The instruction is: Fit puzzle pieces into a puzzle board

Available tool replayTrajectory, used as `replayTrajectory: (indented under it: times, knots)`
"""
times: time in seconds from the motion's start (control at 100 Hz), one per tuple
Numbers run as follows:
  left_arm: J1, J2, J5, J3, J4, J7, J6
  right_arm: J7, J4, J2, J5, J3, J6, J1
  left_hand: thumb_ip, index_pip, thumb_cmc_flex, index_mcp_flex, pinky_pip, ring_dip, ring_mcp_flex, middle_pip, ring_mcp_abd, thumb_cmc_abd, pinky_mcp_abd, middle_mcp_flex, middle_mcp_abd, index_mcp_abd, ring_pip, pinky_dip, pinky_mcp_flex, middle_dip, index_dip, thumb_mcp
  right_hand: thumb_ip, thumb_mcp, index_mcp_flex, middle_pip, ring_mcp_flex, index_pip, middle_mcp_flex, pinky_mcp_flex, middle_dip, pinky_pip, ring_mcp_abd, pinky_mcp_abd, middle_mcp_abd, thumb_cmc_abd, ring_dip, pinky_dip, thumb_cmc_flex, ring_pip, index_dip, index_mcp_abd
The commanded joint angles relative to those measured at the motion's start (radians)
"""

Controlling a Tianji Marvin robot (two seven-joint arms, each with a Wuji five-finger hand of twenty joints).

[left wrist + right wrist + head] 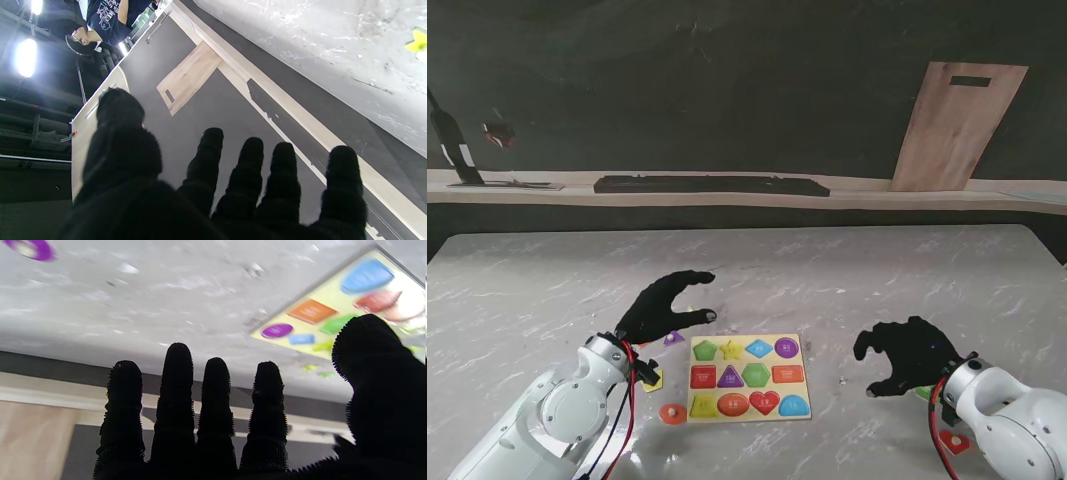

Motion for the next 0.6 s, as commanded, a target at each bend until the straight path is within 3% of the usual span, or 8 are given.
replayTrajectory:
  times: [0.0,0.19,0.23,0.26,0.3,0.59]
  knots:
    - [-0.004,0.002,-0.008,0.008,-0.005,-0.006,0.000,-0.005,0.013,0.010,-0.023,0.024,0.020,-0.032,0.039,-0.020,0.022,-0.011,-0.011,-0.012,0.002,-0.025,-0.031,-0.007,-0.280,-0.012,-0.019,-0.023,-0.020,-0.020,0.008,-0.011,-0.002,0.012,-0.015,-0.030,0.011,0.025,0.025,0.016,0.025,0.011,0.010,0.033,-0.015,-0.020,-0.011,-0.021,0.020,0.031,0.054,0.035,0.012,-0.021]
    - [-0.019,0.005,-0.015,0.027,-0.004,-0.031,0.031,-0.008,0.030,0.012,-0.148,0.106,0.046,-0.089,0.039,-0.022,0.023,-0.009,0.067,0.007,0.022,-0.014,-0.027,0.009,-0.233,0.001,-0.023,-0.026,0.013,0.005,0.007,0.000,-0.001,0.010,-0.005,-0.079,0.036,0.055,0.076,0.028,0.086,0.044,0.021,0.053,-0.026,-0.022,-0.033,-0.011,0.041,0.049,0.107,0.082,0.014,0.026]
    - [-0.024,0.003,-0.018,0.035,-0.001,-0.028,0.037,-0.007,0.030,0.012,-0.165,0.123,0.053,-0.104,0.039,-0.021,0.024,-0.006,0.082,0.014,0.024,-0.012,-0.025,0.010,-0.225,0.006,-0.024,-0.027,0.019,0.015,0.004,0.004,0.000,0.009,-0.005,0.069,0.039,0.056,0.080,0.032,0.095,0.048,0.022,0.054,-0.025,-0.023,-0.037,-0.046,0.043,0.050,0.054,0.086,0.006,0.030]
    - [-0.028,0.002,-0.021,0.041,0.002,-0.027,0.039,-0.008,0.030,0.012,-0.180,0.137,0.057,-0.116,0.039,-0.021,0.025,-0.004,0.086,0.016,0.027,-0.011,-0.026,0.012,-0.221,0.008,-0.024,-0.028,0.021,0.018,0.004,0.005,0.000,0.010,-0.049,0.296,0.044,0.057,0.087,0.036,0.105,0.049,0.022,0.054,-0.027,-0.021,-0.040,-0.105,0.043,0.050,-0.014,0.089,0.002,0.030]
    - [-0.034,0.001,-0.025,0.048,0.006,-0.027,0.042,-0.013,0.029,0.011,-0.202,0.155,0.063,-0.134,0.038,-0.020,0.025,-0.003,0.089,0.018,0.029,-0.010,-0.025,0.015,-0.218,0.010,-0.023,-0.027,0.023,0.021,0.004,0.006,0.000,0.010,-0.086,0.424,0.049,0.056,0.091,0.040,0.112,0.051,0.022,0.055,-0.029,-0.020,-0.044,-0.140,0.043,0.050,-0.052,0.089,0.001,0.030]
    - [-0.045,0.006,-0.013,0.058,0.008,-0.045,0.064,-0.076,0.037,0.002,-0.287,0.256,0.112,-0.240,0.037,-0.019,0.022,0.002,0.099,0.027,0.032,-0.010,-0.024,0.031,-0.213,0.012,-0.024,-0.028,0.027,0.035,0.000,0.011,0.002,0.007,-0.096,0.513,0.066,0.055,0.124,0.055,0.149,0.069,0.021,0.056,-0.050,-0.028,-0.076,-0.220,0.040,0.045,0.019,0.087,0.000,0.015]
